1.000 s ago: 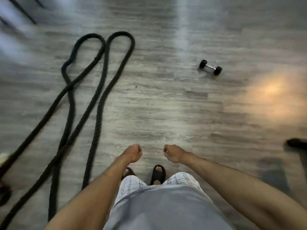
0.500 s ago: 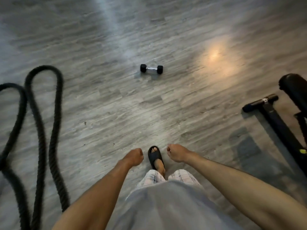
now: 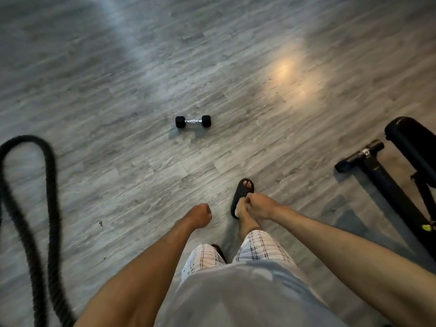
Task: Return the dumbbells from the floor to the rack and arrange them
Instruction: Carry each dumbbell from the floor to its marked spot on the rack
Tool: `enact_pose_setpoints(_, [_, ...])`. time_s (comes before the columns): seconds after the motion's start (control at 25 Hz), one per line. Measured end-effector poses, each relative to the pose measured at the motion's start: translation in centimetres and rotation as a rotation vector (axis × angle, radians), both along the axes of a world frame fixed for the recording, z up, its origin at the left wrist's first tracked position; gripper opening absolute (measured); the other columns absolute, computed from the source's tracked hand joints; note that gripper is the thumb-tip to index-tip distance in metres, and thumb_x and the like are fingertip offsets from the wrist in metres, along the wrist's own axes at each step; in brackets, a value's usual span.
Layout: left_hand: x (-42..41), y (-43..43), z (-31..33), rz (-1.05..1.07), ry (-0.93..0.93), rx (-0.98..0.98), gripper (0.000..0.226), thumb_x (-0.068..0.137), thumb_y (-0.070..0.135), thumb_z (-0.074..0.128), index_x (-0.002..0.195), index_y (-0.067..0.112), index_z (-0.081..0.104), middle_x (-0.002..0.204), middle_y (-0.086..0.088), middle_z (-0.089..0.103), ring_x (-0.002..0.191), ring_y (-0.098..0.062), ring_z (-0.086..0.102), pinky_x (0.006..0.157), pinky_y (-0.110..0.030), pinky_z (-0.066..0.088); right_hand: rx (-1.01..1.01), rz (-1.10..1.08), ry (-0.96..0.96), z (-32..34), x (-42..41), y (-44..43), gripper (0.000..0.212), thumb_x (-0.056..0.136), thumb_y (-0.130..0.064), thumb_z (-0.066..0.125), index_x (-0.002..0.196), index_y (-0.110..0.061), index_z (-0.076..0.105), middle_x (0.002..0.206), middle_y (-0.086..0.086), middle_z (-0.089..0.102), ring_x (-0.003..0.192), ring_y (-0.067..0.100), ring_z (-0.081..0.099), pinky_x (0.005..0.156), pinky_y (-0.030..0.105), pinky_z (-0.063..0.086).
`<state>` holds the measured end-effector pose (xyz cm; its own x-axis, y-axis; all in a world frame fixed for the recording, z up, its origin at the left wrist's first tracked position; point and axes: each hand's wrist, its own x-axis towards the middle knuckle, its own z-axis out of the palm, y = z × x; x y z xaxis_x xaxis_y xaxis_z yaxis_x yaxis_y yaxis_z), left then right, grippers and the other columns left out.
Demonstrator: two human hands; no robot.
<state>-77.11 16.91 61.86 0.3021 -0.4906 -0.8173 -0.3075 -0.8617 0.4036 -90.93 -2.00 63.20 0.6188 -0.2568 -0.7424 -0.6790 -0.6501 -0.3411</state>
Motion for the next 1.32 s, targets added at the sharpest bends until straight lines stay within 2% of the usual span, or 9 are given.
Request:
enact_pose_setpoints(0.12, [5.4, -4.5, -1.1, 0.074, 0.006, 0.013, 0.025, 0.095, 0.017, 0.049, 0.113, 0.005, 0.060, 0.113, -0.017, 0.066, 0.102, -0.030, 0.065, 0.088, -0.037, 0.054, 0.029, 0.051, 0.033, -1.5, 5.6, -5.7, 0.020, 0.094, -0.021, 0.044, 0.095, -0.006, 0.058, 0.106, 0.021, 0.068, 0.100, 0.037, 0.062, 0.073, 0.035, 0.043])
enact_pose_setpoints(0.28, [11.9, -9.4, -1.7, 0.202, 0.016, 0.071, 0.019, 0.094, 0.015, 0.048, 0.104, 0.004, 0.060, 0.111, -0.020, 0.067, 0.100, -0.033, 0.065, 0.087, -0.039, 0.054, 0.053, 0.157, 0.081, -1.6, 13.9, -12.4, 0.029, 0.096, -0.015, 0.041, 0.113, 0.001, 0.059, 0.118, 0.023, 0.064, 0.110, 0.037, 0.060, 0.082, 0.035, 0.044])
enact_pose_setpoints(0.4, [16.6, -14.1, -1.9, 0.351, 0.006, 0.039, 0.024, 0.095, 0.014, 0.048, 0.107, 0.001, 0.063, 0.110, -0.018, 0.067, 0.101, -0.032, 0.065, 0.086, -0.036, 0.051, 0.060, 0.251, 0.091, -2.3, 20.3, -17.1, 0.028, 0.095, -0.017, 0.043, 0.109, -0.001, 0.061, 0.111, 0.020, 0.067, 0.105, 0.035, 0.062, 0.081, 0.035, 0.045])
enact_pose_setpoints(0.56, [21.9, -18.8, -3.0, 0.523, 0.025, -0.037, 0.022, 0.094, 0.018, 0.051, 0.109, 0.006, 0.063, 0.112, -0.015, 0.067, 0.102, -0.029, 0.064, 0.090, -0.037, 0.051, 0.070, 0.395, 0.184, -3.4, 28.0, -20.8, 0.028, 0.095, -0.021, 0.044, 0.112, -0.004, 0.060, 0.113, 0.018, 0.066, 0.106, 0.034, 0.061, 0.087, 0.039, 0.050])
enact_pose_setpoints(0.76, [28.2, -22.8, -7.8, 0.771, 0.104, -0.038, 0.008, 0.093, 0.016, 0.050, 0.090, 0.015, 0.057, 0.097, -0.018, 0.068, 0.092, -0.033, 0.067, 0.086, -0.046, 0.056, 0.079, 0.543, 0.269, -5.5, 37.8, -24.8, 0.028, 0.094, -0.021, 0.045, 0.109, -0.002, 0.059, 0.113, 0.016, 0.066, 0.105, 0.032, 0.061, 0.082, 0.034, 0.046])
enact_pose_setpoints(0.96, [36.5, -27.1, -12.0, 1.005, 0.189, -0.004, 0.016, 0.095, 0.021, 0.048, 0.098, 0.013, 0.061, 0.097, -0.018, 0.072, 0.086, -0.031, 0.071, 0.078, -0.041, 0.058, 0.027, 0.613, 0.321, -9.6, 48.5, -28.5, 0.029, 0.094, -0.018, 0.045, 0.112, -0.002, 0.060, 0.117, 0.019, 0.065, 0.109, 0.035, 0.060, 0.086, 0.036, 0.048])
enact_pose_setpoints(1.16, [44.2, -31.1, -16.5, 1.167, 0.188, -0.018, 0.028, 0.089, 0.019, 0.054, 0.106, 0.002, 0.067, 0.107, -0.021, 0.070, 0.099, -0.033, 0.067, 0.087, -0.041, 0.055, -0.006, 0.668, 0.311, -15.0, 60.4, -30.7, 0.027, 0.094, -0.021, 0.047, 0.111, -0.007, 0.063, 0.120, 0.018, 0.065, 0.113, 0.034, 0.060, 0.091, 0.033, 0.046])
enact_pose_setpoints(1.24, [46.1, -32.2, -18.8, 1.238, 0.235, -0.010, 0.030, 0.080, 0.026, 0.055, 0.098, 0.005, 0.066, 0.097, -0.022, 0.070, 0.091, -0.034, 0.067, 0.085, -0.042, 0.055, -0.003, 0.690, 0.291, -17.9, 64.0, -31.3, 0.028, 0.093, -0.023, 0.046, 0.108, -0.007, 0.064, 0.115, 0.016, 0.068, 0.110, 0.033, 0.063, 0.093, 0.032, 0.048])
enact_pose_setpoints(1.32, [47.4, -33.4, -22.3, 1.372, 0.305, -0.007, 0.017, 0.085, 0.022, 0.054, 0.089, 0.008, 0.063, 0.078, -0.018, 0.068, 0.068, -0.029, 0.065, 0.075, -0.037, 0.055, 0.027, 0.721, 0.299, -21.7, 67.3, -31.6, 0.024, 0.093, -0.022, 0.047, 0.104, -0.011, 0.065, 0.110, 0.015, 0.070, 0.105, 0.031, 0.066, 0.093, 0.034, 0.050])
